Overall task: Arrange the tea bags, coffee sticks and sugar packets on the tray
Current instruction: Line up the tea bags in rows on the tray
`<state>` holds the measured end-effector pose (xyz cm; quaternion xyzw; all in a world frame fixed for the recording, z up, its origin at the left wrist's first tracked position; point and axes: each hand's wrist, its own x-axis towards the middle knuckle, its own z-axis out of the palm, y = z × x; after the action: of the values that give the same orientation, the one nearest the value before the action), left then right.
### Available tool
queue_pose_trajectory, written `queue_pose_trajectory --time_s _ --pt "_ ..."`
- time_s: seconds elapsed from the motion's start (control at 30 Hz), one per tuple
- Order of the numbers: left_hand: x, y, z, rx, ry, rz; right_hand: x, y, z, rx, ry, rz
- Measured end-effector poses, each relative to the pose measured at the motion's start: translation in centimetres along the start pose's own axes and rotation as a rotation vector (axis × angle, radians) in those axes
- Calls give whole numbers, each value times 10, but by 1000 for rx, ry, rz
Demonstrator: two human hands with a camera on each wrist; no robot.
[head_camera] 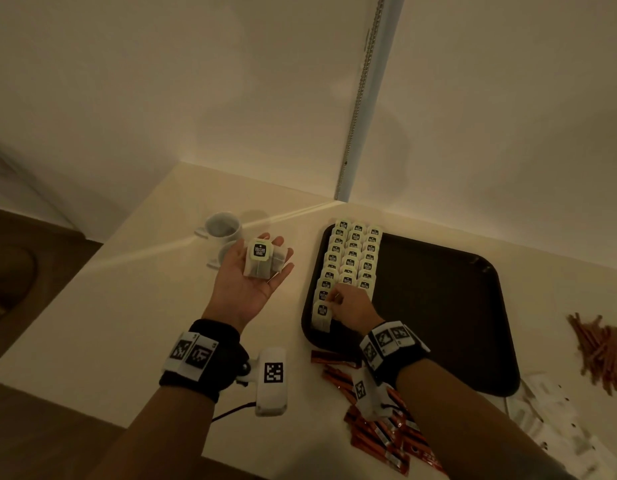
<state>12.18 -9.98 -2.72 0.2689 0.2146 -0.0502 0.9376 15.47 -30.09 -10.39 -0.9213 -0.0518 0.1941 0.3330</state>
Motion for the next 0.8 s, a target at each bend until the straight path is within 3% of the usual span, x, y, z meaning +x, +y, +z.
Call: queue_pose_trajectory --time_s 0.27,0.37,0.5,0.6,0.7,0.8 --pt "0 3 -1 5 9 -12 9 0 7 15 13 56" --pt "0 3 -1 18 16 -36 8 -8 2 5 84 37" --pt "-1 0 4 27 32 -80 0 -51 -26 247 318 -244" --pt "-3 -4 16 57 9 -113 -2 -86 -45 221 267 -501" --pt "-5 -10 26 48 -40 -135 1 -99 -51 93 202 -599" --pt "-7 -13 29 79 -84 -145 3 -101 -61 111 214 -585"
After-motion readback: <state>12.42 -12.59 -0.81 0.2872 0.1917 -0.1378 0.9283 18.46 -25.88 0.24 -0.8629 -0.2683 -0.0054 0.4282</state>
